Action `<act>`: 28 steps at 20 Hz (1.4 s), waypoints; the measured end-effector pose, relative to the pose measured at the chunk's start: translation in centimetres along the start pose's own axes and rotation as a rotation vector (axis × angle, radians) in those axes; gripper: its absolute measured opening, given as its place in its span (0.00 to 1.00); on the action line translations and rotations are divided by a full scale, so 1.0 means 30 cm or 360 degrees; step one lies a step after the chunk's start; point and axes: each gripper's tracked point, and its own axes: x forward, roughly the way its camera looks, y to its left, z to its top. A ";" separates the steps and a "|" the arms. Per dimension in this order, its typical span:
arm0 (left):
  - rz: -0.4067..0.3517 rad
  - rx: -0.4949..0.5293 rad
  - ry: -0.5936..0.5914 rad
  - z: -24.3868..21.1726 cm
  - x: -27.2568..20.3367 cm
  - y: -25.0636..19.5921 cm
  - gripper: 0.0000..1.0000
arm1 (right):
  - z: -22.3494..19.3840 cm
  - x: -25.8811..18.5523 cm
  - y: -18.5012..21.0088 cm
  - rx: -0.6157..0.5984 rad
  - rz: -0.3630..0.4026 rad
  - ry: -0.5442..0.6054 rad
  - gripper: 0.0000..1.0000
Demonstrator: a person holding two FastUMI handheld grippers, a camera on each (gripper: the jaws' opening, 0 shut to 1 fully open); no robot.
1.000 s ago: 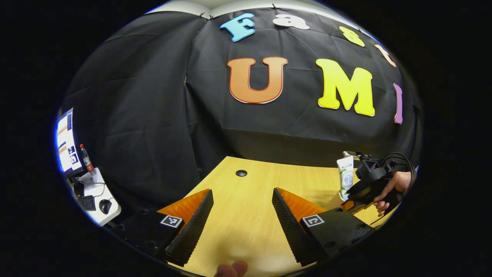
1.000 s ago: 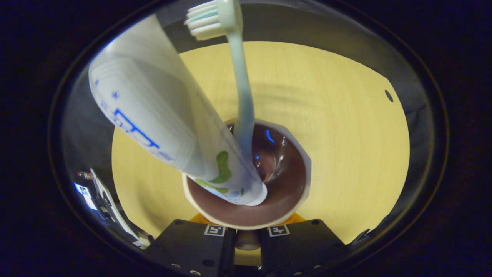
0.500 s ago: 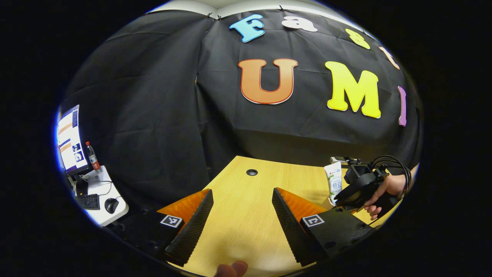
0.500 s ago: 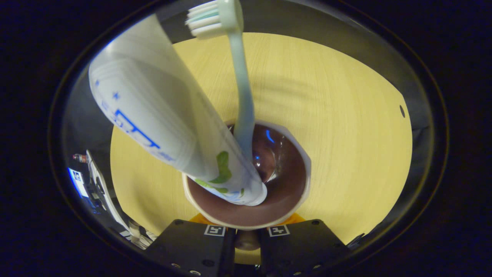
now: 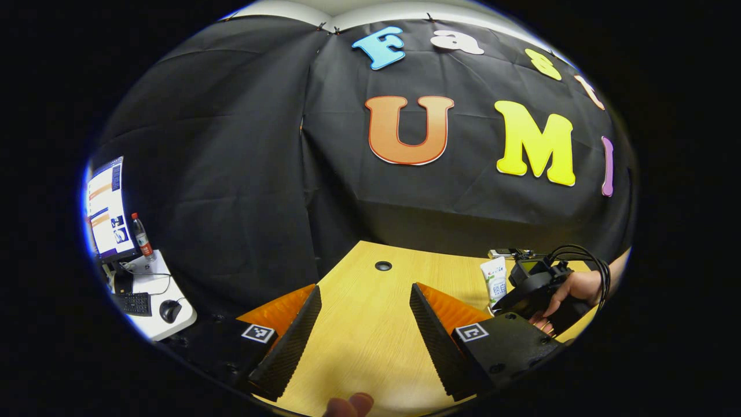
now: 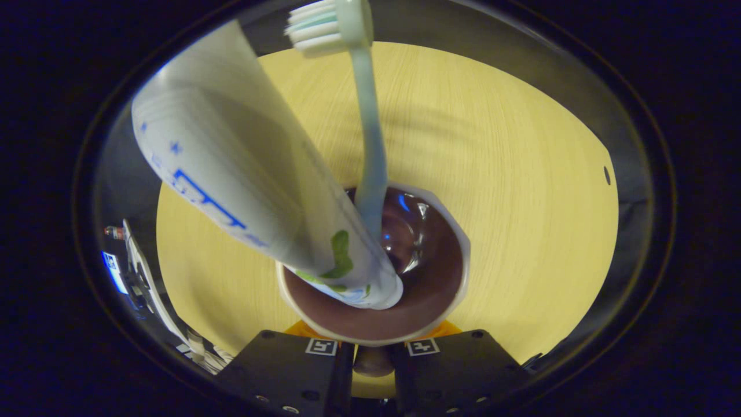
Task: Put the toothbrush and toothpaste on the desktop into the cup, then pick up the cup and place it on the coaster on the desktop.
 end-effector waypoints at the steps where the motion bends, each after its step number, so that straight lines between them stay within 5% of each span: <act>1: -0.0005 0.0007 -0.0002 0.006 0.003 -0.007 0.97 | -0.001 0.001 0.010 -0.0003 0.0014 -0.0002 0.34; 3: -0.0024 0.0019 -0.0010 0.014 0.003 -0.018 0.97 | 0.010 -0.011 0.019 -0.0015 0.0024 -0.0034 0.45; 6: -0.0054 0.0041 -0.0028 0.039 -0.004 -0.045 0.97 | 0.022 -0.045 0.015 -0.0021 0.0018 -0.0093 0.76; 14: -0.0175 0.0043 -0.0147 0.177 -0.068 -0.188 0.97 | -0.012 -0.266 -0.040 0.0002 0.0103 -0.0346 0.81; 20: -0.0358 0.0076 -0.0286 0.315 -0.146 -0.385 0.96 | -0.131 -0.531 -0.223 0.0095 0.0098 -0.0671 0.82; 28: -0.0491 0.0093 -0.0431 0.509 -0.288 -0.627 1.00 | -0.229 -1.023 -0.531 0.0231 -0.0060 -0.1563 0.82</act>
